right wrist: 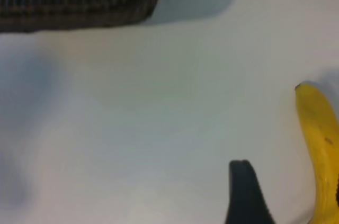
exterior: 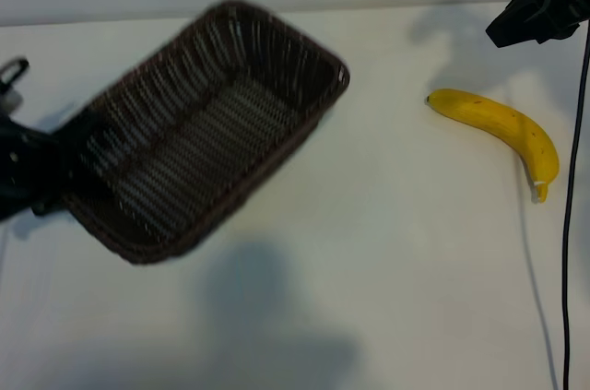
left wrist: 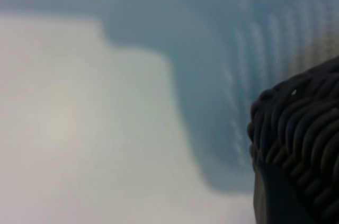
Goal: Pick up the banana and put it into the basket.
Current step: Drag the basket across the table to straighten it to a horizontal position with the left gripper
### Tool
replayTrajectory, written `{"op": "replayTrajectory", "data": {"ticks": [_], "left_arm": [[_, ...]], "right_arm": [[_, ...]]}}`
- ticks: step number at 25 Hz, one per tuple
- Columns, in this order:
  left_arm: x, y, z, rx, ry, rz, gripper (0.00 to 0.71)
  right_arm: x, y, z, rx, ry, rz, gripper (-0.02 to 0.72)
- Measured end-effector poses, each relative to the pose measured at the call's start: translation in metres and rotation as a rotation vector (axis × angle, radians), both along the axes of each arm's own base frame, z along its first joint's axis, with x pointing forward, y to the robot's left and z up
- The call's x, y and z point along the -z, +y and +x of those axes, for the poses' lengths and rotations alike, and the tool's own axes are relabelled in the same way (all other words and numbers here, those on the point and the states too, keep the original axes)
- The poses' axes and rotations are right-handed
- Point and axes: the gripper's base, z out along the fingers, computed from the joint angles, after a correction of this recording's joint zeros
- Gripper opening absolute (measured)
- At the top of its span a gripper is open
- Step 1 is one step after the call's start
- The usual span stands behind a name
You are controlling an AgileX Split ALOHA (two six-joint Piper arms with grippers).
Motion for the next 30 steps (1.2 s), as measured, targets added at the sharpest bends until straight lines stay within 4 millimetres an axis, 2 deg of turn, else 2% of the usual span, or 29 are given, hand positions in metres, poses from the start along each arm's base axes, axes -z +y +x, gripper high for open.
{"op": "replayTrajectory", "data": {"ticks": [5, 8, 23, 30], "left_arm": [[-0.051, -0.002, 0.007, 0.032, -0.126, -0.012, 0.206], [-0.064, -0.002, 0.007, 0.034, -0.136, -0.015, 0.206], [-0.063, 0.0, 0.005, 0.054, -0.108, 0.02, 0.206], [-0.052, -0.003, 0.011, 0.049, -0.071, -0.009, 0.206]], "right_arm": [[0.0, 0.0, 0.0, 0.0, 0.0, 0.0, 0.42], [0.0, 0.0, 0.0, 0.0, 0.0, 0.0, 0.42], [0.0, 0.0, 0.0, 0.001, 0.0, 0.0, 0.42], [0.0, 0.0, 0.0, 0.003, 0.002, 0.001, 0.42]]}}
